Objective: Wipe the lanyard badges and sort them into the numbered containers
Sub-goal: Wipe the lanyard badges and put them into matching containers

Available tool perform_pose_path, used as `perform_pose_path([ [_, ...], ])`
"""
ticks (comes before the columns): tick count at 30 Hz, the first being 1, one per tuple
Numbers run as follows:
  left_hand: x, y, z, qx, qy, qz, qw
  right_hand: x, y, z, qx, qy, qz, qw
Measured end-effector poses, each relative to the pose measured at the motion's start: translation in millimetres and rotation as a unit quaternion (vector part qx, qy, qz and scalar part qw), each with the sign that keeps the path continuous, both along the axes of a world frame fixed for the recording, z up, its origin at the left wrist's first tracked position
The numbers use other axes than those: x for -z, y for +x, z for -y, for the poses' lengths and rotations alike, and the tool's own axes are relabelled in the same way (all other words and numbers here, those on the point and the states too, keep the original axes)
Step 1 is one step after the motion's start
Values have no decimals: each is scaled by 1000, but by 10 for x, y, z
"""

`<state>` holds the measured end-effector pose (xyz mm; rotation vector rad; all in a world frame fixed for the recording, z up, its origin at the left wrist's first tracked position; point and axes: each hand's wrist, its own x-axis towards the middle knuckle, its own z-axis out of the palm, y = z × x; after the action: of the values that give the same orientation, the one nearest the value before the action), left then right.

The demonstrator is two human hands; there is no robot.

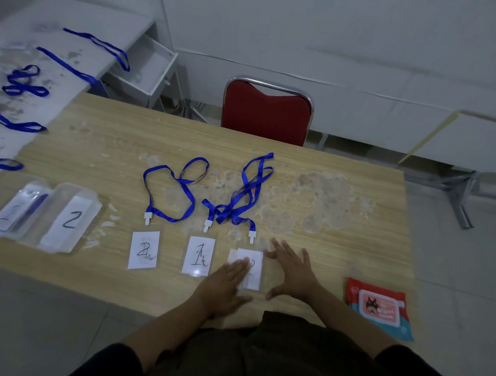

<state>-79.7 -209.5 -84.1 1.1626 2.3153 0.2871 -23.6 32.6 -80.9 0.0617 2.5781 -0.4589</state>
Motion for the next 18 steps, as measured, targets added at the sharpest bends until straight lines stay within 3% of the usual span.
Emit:
perform_pose_path([
  [2, -9, -30, -7, -11, -4, -13, 1000, -4, 4, -1, -2, -3, -1, 1000],
  [7, 57, 144, 95, 88, -9, -7, 996, -1, 4, -1, -3, 2, -2, 1000],
  [11, 19, -9, 83, -17, -13, -35, 999, -24, -6, 10, -3, 6, 4, 1000],
  [16, 72, 114, 141, 106, -15, -19, 994, -28, -9, 13, -1, 9, 2, 1000],
  [18, 103, 101, 153, 111, -21, -29, 993, -24, -4, 13, -3, 10, 3, 1000],
])
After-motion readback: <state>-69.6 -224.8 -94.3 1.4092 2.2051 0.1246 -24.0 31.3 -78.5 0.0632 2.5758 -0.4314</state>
